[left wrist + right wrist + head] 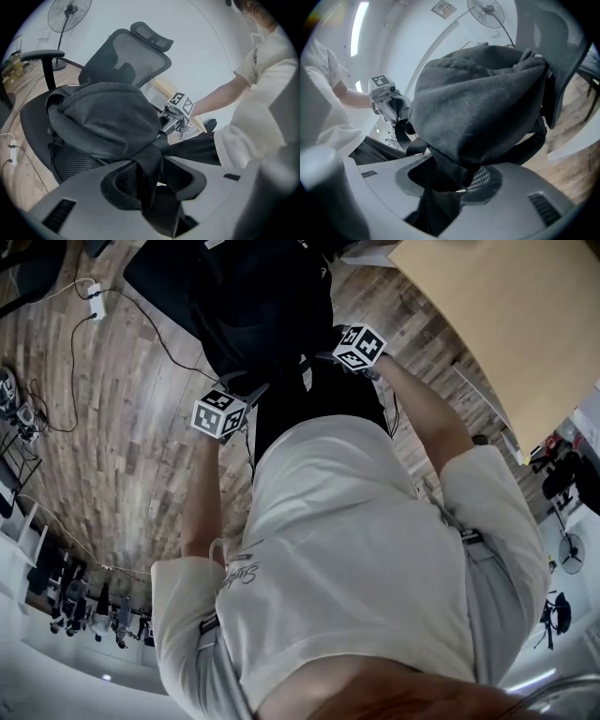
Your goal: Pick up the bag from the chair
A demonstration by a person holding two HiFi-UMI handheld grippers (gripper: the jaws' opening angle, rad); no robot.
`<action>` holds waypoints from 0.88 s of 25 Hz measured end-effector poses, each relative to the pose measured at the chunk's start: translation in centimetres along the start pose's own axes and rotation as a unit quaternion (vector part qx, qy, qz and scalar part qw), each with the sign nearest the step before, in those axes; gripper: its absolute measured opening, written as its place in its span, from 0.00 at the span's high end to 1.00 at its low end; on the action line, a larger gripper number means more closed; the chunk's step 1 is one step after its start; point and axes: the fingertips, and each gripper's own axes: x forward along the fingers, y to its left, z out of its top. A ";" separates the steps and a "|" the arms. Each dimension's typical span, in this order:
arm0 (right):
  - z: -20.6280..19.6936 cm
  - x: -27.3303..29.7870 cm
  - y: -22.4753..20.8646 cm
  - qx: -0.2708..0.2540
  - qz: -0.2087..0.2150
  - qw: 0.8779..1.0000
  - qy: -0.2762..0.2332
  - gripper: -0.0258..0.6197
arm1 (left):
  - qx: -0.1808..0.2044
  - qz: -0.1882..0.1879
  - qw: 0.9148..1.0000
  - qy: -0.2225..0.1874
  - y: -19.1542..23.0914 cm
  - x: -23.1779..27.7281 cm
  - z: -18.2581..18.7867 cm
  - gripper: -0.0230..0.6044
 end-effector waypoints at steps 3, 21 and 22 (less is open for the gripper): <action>-0.1 0.2 -0.4 0.010 0.001 1.000 0.005 0.72 | -0.004 -0.011 1.000 0.014 0.2 0.7 0.2 0.74; 15.8 -9.9 4.3 -0.065 0.088 0.979 -0.169 0.83 | -0.073 0.025 0.981 -0.177 2.1 -3.8 11.2 0.80; 16.8 -10.3 4.5 -0.061 0.093 0.977 -0.180 0.83 | -0.079 0.026 0.977 -0.195 2.2 -4.5 11.9 0.80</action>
